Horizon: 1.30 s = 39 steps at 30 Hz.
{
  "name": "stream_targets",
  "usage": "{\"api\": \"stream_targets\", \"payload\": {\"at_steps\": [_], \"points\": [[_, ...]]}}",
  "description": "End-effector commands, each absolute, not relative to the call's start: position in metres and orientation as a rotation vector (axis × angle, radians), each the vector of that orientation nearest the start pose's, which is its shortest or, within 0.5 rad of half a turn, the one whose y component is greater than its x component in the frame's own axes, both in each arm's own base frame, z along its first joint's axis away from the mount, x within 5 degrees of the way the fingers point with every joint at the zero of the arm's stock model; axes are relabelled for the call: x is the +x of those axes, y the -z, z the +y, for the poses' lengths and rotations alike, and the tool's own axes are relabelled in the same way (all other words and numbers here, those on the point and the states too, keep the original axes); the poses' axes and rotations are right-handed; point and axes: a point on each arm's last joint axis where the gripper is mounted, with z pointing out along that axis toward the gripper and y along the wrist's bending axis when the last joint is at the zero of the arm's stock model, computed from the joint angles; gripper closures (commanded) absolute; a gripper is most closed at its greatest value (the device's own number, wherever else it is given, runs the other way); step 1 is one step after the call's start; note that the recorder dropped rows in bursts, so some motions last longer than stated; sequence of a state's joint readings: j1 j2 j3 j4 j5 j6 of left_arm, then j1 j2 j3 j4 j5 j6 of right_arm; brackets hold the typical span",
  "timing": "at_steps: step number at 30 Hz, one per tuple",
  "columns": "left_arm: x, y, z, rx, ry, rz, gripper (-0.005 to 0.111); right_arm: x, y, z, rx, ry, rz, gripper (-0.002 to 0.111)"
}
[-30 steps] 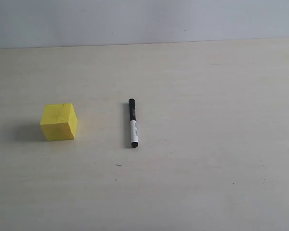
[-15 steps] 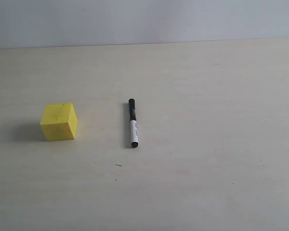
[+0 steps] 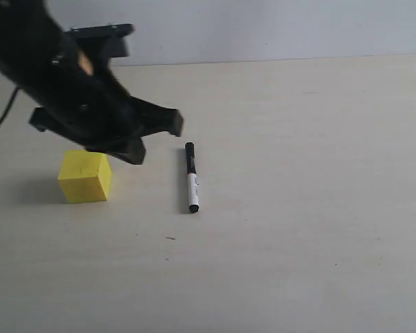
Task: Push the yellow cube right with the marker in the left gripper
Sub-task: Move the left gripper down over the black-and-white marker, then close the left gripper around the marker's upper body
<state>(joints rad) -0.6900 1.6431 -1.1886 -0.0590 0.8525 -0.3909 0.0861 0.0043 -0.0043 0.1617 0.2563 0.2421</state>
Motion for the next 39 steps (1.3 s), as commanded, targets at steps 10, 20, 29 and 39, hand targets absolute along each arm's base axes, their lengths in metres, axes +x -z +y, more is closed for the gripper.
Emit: {"api": "stream_targets", "payload": {"at_steps": [10,20,29,39], "points": [[0.309,-0.179,-0.299,0.321,0.168,2.986,0.107,0.055,-0.192,0.008,0.241,-0.38,1.72,0.108],[0.32,-0.16,-0.308,0.196,0.147,3.016,0.077,0.055,-0.192,0.008,0.241,-0.38,1.72,0.108],[0.322,-0.16,-0.303,0.17,0.061,3.001,0.076,0.055,-0.192,0.008,0.241,-0.38,1.72,0.108],[0.323,-0.16,-0.301,0.136,0.041,2.988,0.076,0.055,-0.192,0.008,0.241,-0.38,1.72,0.108]]}}
